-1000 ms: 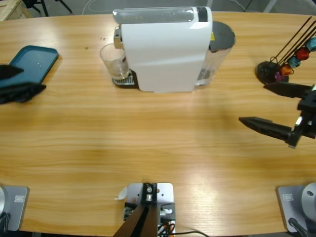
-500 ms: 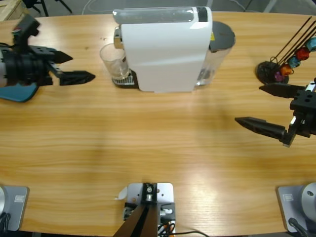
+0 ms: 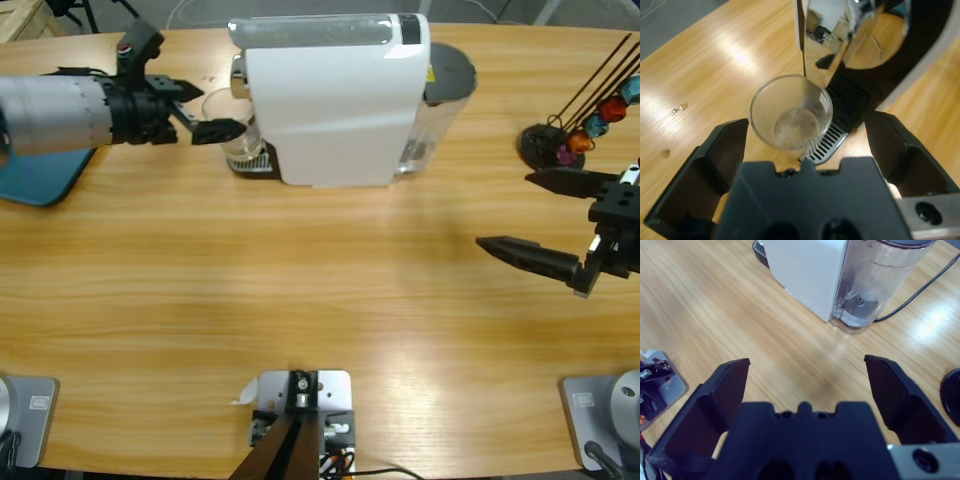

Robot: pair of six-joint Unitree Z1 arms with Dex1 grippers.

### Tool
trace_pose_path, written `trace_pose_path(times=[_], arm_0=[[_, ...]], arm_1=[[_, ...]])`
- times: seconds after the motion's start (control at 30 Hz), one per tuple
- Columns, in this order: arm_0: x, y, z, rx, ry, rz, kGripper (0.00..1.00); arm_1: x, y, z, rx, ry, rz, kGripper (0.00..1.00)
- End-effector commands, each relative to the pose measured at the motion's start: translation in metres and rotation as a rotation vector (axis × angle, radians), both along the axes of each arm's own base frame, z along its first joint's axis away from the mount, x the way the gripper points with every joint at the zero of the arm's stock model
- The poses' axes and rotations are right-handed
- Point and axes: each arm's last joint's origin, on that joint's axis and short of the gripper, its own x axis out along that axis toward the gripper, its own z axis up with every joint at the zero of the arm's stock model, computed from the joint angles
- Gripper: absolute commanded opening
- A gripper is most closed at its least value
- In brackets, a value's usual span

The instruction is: Pour coffee

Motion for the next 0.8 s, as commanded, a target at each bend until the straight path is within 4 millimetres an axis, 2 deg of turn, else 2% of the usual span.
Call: trace_pose_path(times=[0.03, 0.43, 0.8], arm_0=[[0.012, -0.008, -0.032, 0.036, 0.051, -0.01, 0.991], [0.022, -0.015, -0.046, 0.041, 0.057, -0.009, 0.991], [0.031, -0.021, -0.048, 0.042, 0.051, -0.005, 0.977]], arm_1=[[-0.007, -0.005, -0.004, 0.008, -0.015, 0.012, 1.0], [-0.008, -0.006, -0.003, 0.015, -0.021, 0.015, 1.0], [-0.008, -0.006, -0.003, 0.016, -0.022, 0.015, 1.0]])
